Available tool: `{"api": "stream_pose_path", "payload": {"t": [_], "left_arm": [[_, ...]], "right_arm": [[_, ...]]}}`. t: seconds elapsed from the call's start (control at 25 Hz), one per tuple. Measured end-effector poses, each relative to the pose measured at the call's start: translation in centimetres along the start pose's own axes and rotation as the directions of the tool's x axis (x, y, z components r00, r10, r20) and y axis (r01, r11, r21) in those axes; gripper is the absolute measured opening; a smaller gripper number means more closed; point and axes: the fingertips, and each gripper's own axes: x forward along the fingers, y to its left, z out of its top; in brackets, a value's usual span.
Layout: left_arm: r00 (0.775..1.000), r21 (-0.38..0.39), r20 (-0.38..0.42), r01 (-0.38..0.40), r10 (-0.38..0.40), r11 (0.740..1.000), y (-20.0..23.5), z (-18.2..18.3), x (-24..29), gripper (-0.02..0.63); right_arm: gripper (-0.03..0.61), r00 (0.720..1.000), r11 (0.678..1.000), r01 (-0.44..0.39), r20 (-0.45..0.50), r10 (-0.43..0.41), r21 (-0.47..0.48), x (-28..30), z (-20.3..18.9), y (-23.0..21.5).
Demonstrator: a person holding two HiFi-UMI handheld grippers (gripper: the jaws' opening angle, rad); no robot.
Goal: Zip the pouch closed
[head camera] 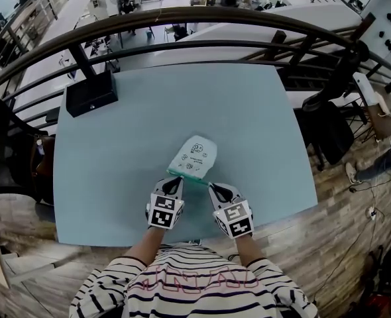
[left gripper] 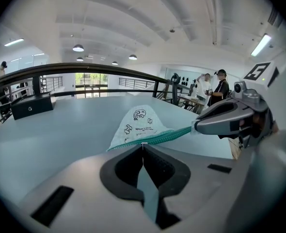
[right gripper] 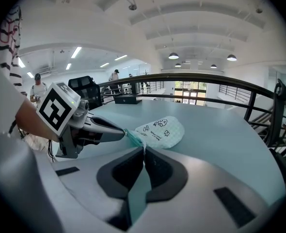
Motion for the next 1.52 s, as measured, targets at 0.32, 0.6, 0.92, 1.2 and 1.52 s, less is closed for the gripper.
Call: {"api": "stream_pose_path", "payload": {"t": [0.32, 0.6, 0.92, 1.2, 1.52], "left_arm": [[0.999, 0.009, -0.018, -0.044, 0.044, 0.999, 2.5, -0.1, 0.0, 0.026], [0.998, 0.021, -0.029, -0.061, 0.062, 0.998, 4.2, 0.0, 0.2, 0.026], [0.998, 0.080, -0.024, -0.058, 0.060, 0.995, 5.8, 1.1, 0.9, 0.028], [0.993, 0.171, -0.094, -0.060, 0.077, 0.983, 7.1, 0.0, 2.5, 0.028], [0.984, 0.263, -0.157, -0.037, 0.080, 0.964, 7.1, -1.4, 3.5, 0.028]], "right_arm": [[0.035, 0.999, 0.999, 0.038, -0.015, -0.038, 0.026, 0.3, -0.7, -1.0], [0.035, 0.998, 0.996, 0.061, -0.022, -0.060, 0.060, 0.4, -1.1, -1.9], [0.035, 0.997, 0.993, 0.074, -0.024, -0.073, 0.089, 1.4, -1.1, -1.8], [0.037, 0.996, 0.990, 0.076, -0.053, -0.070, 0.117, 3.3, -1.8, -1.3], [0.037, 0.994, 0.988, 0.057, -0.101, -0.043, 0.141, 4.3, -3.5, -0.9]]}}
